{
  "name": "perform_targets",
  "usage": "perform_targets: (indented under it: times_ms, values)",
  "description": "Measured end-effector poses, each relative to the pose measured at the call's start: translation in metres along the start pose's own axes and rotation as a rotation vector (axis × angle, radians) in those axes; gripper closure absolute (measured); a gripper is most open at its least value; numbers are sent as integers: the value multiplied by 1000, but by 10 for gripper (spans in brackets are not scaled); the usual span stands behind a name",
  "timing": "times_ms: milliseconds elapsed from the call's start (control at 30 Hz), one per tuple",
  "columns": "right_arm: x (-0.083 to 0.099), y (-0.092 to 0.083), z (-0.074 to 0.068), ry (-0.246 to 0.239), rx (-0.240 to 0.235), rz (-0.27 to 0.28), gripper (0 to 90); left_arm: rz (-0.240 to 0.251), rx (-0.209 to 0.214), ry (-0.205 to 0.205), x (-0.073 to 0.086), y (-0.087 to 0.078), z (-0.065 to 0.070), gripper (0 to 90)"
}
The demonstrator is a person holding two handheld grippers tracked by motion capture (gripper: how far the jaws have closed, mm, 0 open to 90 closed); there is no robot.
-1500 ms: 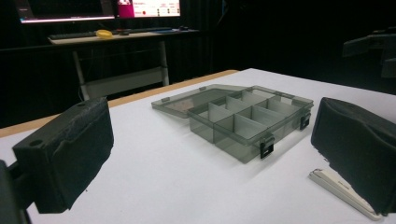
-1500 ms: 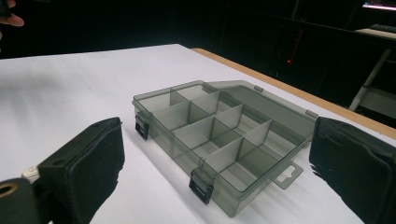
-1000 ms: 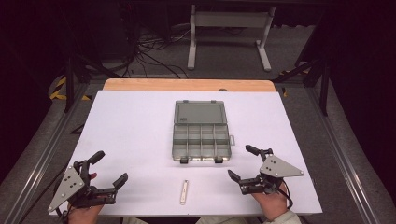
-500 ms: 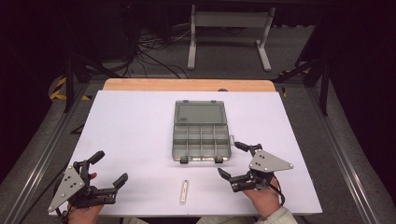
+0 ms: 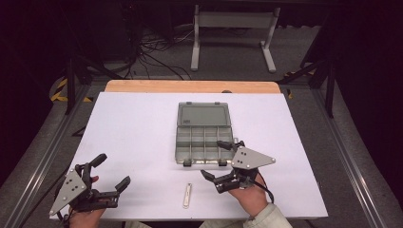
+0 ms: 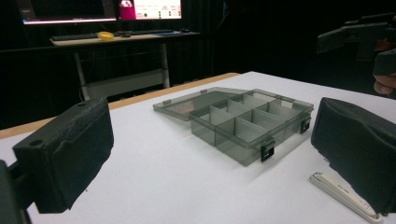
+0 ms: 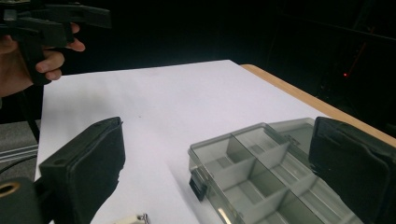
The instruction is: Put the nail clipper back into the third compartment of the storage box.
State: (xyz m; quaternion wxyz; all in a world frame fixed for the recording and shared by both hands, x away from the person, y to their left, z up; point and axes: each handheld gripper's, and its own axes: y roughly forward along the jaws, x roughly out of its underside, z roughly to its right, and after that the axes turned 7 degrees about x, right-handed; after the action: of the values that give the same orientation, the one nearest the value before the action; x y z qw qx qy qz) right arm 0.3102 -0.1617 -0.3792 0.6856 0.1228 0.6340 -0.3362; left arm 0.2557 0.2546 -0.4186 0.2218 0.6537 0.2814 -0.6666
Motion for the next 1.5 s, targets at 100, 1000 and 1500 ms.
perform_targets:
  times_ms: [100, 1000, 1500]
  values:
    - [-4, 5, -3, -10, -19, -3, 63, 2, -1, -2, 0, -1, 0, 2]
    - [-27, 2, -11, -73, -216, -206, 900, 8, 1, 3, 0, -1, 1, 3]
    - [-33, 20, -17, -169, -308, -490, 900, 3, 4, -2, 0, -1, 1, 3]
